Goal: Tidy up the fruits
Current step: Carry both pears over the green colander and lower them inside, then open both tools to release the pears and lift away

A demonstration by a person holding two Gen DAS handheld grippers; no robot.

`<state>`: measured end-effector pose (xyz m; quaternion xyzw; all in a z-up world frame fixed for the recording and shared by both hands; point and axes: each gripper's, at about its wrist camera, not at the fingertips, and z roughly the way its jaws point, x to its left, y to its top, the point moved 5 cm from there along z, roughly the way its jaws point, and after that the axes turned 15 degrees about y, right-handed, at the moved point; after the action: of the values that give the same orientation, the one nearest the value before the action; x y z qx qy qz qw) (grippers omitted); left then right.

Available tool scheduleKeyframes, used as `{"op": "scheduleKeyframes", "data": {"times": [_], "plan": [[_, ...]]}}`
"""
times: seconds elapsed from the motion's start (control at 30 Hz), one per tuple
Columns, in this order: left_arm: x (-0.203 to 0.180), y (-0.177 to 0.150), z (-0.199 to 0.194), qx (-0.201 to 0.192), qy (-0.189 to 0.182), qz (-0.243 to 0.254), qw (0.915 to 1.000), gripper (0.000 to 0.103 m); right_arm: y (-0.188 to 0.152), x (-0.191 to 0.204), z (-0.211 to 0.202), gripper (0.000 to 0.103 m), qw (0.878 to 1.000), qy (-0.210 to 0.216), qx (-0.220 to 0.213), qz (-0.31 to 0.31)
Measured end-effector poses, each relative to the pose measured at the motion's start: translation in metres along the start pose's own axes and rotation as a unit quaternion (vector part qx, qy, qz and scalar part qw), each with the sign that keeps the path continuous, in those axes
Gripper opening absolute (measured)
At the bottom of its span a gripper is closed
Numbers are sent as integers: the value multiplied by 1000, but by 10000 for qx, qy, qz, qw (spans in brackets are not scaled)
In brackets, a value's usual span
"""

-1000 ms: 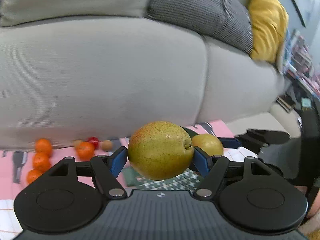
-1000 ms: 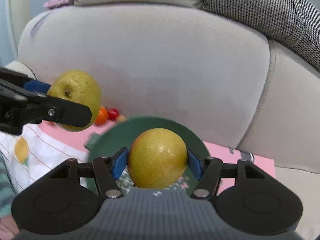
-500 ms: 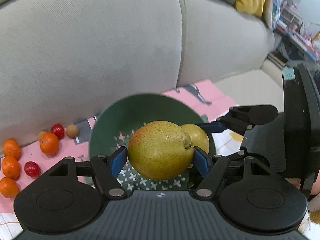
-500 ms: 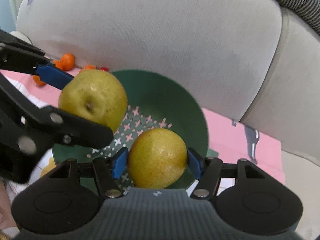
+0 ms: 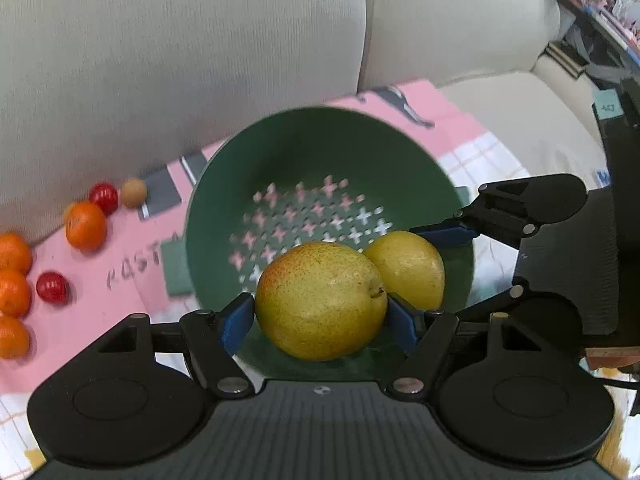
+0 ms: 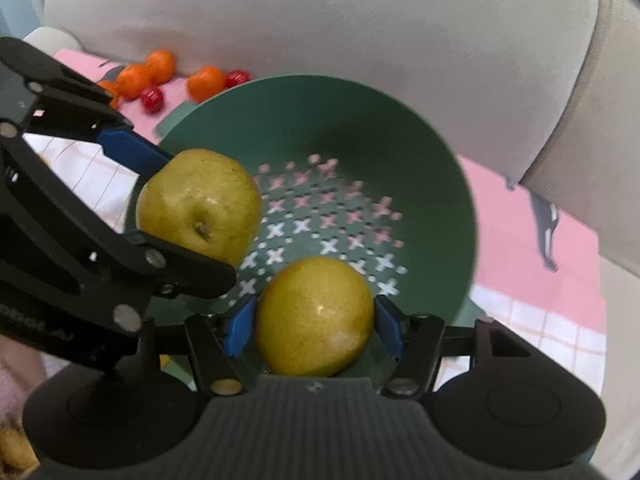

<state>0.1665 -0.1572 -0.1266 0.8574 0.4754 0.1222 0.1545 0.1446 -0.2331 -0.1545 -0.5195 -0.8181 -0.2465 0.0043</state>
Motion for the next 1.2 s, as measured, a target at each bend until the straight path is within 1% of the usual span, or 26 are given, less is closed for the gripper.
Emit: {"op": "scheduleKeyframes", "data": {"times": [0.1, 0.2, 0.33, 0.43, 0.47, 0.57, 0.77, 0.93, 1.0, 1.03, 1.07, 1.2], "plan": [[-1, -11, 1, 205, 18, 50, 9998, 82, -6, 13, 3, 61, 9998, 164, 118, -18], [-3, -19, 1, 368, -38, 86, 9993, 82, -12, 21, 12, 61, 9993, 282, 235, 13], [-4, -24, 6, 511, -40, 79, 9987, 82, -14, 23, 20, 61, 9992, 219, 317, -52], [-4, -22, 7, 532, 5, 94, 9985, 82, -12, 23, 23, 61, 9990, 187, 370, -134], [-3, -21, 6, 538, 11, 96, 9985, 82, -17, 23, 21, 61, 9990, 187, 382, -147], [-5, -20, 8, 579, 1, 111, 9983, 82, -16, 24, 26, 61, 9986, 187, 449, -219], [-5, -20, 19, 779, -167, -86, 9968, 82, -21, 26, 25, 60, 9982, 176, 486, -306], [-9, -19, 23, 802, -29, -5, 9968, 82, -22, 27, 23, 62, 9981, 132, 478, -353], [-9, -18, 22, 792, -56, -1, 9968, 82, -22, 27, 20, 67, 9982, 58, 459, -389], [-9, -18, 22, 786, -63, 1, 9969, 82, -22, 27, 18, 76, 9981, -7, 448, -411], [-8, -19, 22, 787, -63, 2, 9969, 82, -22, 27, 16, 79, 9981, -71, 425, -429], [-10, -20, 20, 797, 11, 73, 9968, 83, -23, 23, 9, 80, 9983, -117, 411, -407]]}}
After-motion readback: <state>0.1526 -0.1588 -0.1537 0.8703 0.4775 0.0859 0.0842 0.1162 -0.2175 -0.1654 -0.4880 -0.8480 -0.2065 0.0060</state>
